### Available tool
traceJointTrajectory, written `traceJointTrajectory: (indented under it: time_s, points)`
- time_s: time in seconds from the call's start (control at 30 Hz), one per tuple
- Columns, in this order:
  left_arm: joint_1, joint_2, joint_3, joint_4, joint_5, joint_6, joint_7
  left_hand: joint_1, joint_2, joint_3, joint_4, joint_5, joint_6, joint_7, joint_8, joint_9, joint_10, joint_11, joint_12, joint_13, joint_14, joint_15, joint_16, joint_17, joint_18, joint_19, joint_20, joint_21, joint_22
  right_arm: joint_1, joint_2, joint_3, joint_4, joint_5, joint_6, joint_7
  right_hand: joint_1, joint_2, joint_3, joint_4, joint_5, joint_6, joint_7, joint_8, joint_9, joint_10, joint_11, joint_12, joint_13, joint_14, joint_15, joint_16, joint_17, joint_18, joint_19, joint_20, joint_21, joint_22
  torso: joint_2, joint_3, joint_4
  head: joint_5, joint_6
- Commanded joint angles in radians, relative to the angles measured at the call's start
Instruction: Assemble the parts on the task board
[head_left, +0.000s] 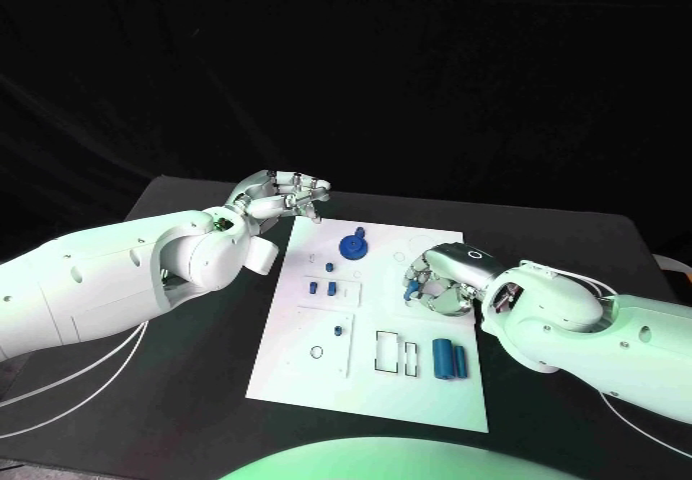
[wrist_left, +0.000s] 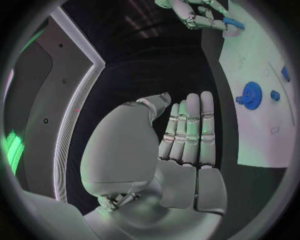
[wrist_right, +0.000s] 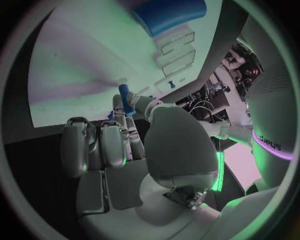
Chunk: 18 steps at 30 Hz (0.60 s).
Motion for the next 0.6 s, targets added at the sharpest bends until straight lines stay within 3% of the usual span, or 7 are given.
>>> traceJointTrajectory:
  time_s: [0.03,0.3,0.6]
  points:
    - [0.001,0.003,0.001,0.000,-0.002,0.016,0.003,0.001,0.009,0.000,-0.003,0.000,-0.004,-0.001,-0.003,-0.001,-0.007,0.003,0.001,-0.002,-0.005,-0.001,-0.004,-0.002,0.005,-0.001,0.005,-0.006,-0.001,0.010,-0.009,0.002,0.015,0.027,-0.046,-0.002,-0.013,0.004,0.002,0.005,0.004,0.007,-0.003,0.009,0.017,0.009,0.000,-0.006,-0.001,0.023,-0.009,0.005,0.003,-0.012,0.026,-0.008,0.003,0.170,0.000,-0.0005,-0.0003,-0.001,0.001]
    - [0.001,0.008,0.001,-0.003,-0.001,0.018,0.003,0.002,0.010,0.000,-0.004,0.000,-0.004,-0.002,-0.004,-0.001,-0.008,0.002,0.001,-0.002,-0.005,-0.001,-0.004,-0.002,0.005,0.000,0.005,-0.006,-0.001,0.035,-0.032,0.007,0.082,0.084,-0.047,-0.002,-0.018,0.003,0.002,0.008,0.004,0.008,-0.004,0.011,0.019,0.011,0.000,-0.008,-0.001,0.023,-0.009,0.006,0.004,-0.012,0.026,-0.008,0.004,0.171,-0.001,-0.0007,-0.0008,0.002,0.004]
    - [0.000,0.020,0.001,-0.012,-0.001,0.021,0.003,0.002,0.010,0.000,-0.004,0.000,-0.004,-0.002,-0.004,-0.001,-0.008,0.002,0.001,-0.002,-0.005,-0.001,-0.004,-0.002,0.005,0.000,0.005,-0.006,-0.001,0.028,0.052,0.006,0.100,0.087,-0.051,0.011,-0.020,0.003,0.002,0.008,0.005,0.008,-0.004,0.011,0.020,0.012,-0.001,-0.009,-0.001,0.023,-0.009,0.006,0.004,-0.011,0.025,-0.008,0.000,0.170,-0.002,-0.0003,0.0008,0.010,0.007]
